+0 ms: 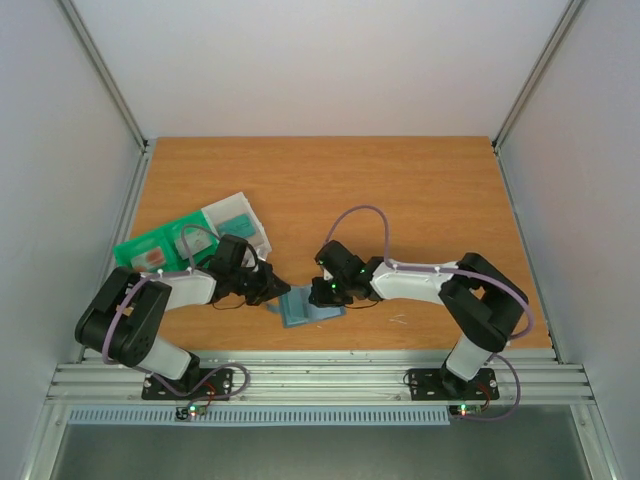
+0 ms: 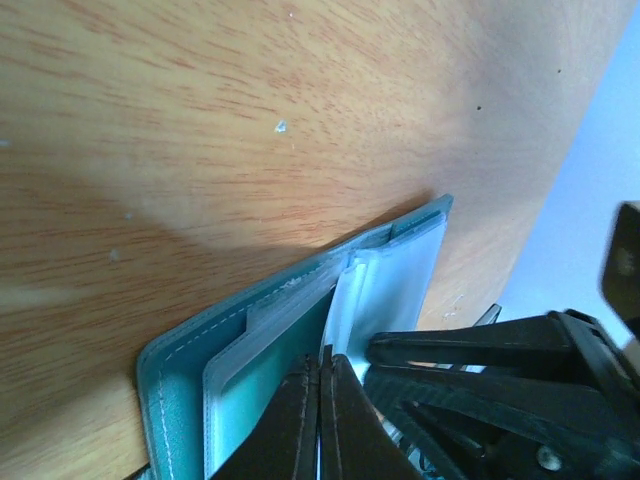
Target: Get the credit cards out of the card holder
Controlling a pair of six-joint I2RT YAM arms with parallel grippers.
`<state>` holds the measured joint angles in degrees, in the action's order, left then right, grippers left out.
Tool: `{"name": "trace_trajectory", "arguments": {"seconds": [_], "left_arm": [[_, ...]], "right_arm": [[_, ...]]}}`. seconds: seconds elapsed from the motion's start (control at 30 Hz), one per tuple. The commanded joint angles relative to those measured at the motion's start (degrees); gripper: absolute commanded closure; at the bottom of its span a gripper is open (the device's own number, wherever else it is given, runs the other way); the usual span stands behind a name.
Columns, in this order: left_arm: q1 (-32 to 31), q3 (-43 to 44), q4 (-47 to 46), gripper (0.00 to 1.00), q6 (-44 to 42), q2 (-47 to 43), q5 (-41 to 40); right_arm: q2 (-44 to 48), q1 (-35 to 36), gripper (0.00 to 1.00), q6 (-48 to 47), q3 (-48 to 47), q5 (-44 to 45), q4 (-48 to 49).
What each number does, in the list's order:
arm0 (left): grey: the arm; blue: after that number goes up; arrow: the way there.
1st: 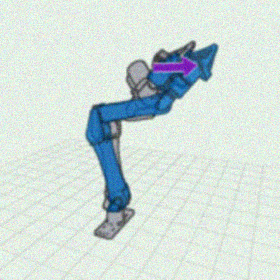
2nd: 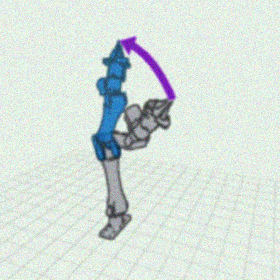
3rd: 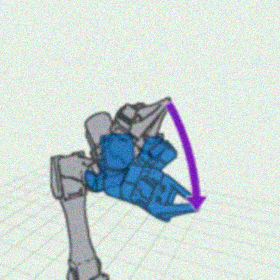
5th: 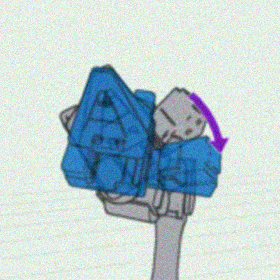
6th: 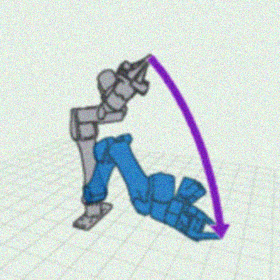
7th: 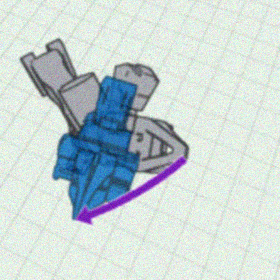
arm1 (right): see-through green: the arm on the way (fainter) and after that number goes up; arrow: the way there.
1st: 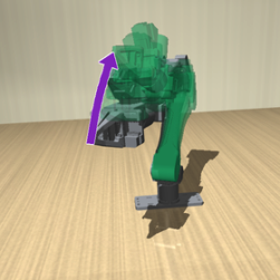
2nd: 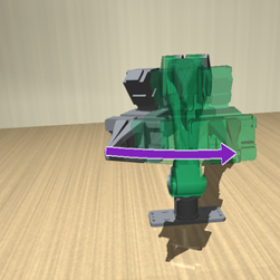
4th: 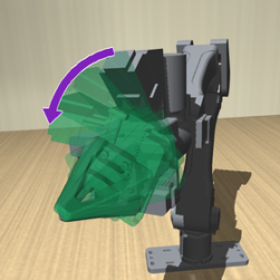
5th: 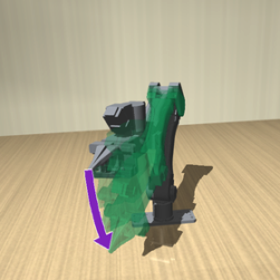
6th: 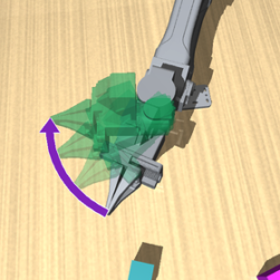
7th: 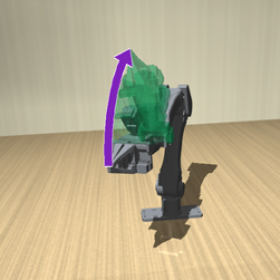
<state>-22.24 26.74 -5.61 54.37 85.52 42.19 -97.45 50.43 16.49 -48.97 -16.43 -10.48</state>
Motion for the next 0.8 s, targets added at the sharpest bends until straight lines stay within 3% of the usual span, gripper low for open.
{"name": "trace_trajectory", "arguments": {"seconds": [0.0,0.17,0.37,0.53,0.77], "left_arm": [[-0.3,1.2,3.6,1.00,-2.5,-0.9,-1.1],[-0.3,2.8,8.5,0.99,-4.6,-1.4,-1.7],[-0.3,4.2,11.9,0.98,-6.4,-2.7,-2.7],[-0.3,3.9,10.3,0.83,-4.9,-3.5,-1.4],[-2.0,1.6,6.2,0.72,-1.5,-4.2,-0.5]], "right_arm": [[5.7,0.1,0.82,-3.2,-0.5,5.8,-7.6],[8.8,-0.6,0.70,-6.1,-1.6,10.3,-13.8],[8.3,-1.9,0.64,-7.3,-0.2,11.3,-14.5],[6.5,-2.0,0.62,-6.9,1.0,9.3,-13.0],[6.2,-2.0,0.61,-5.6,3.3,7.0,-10.3]]}}
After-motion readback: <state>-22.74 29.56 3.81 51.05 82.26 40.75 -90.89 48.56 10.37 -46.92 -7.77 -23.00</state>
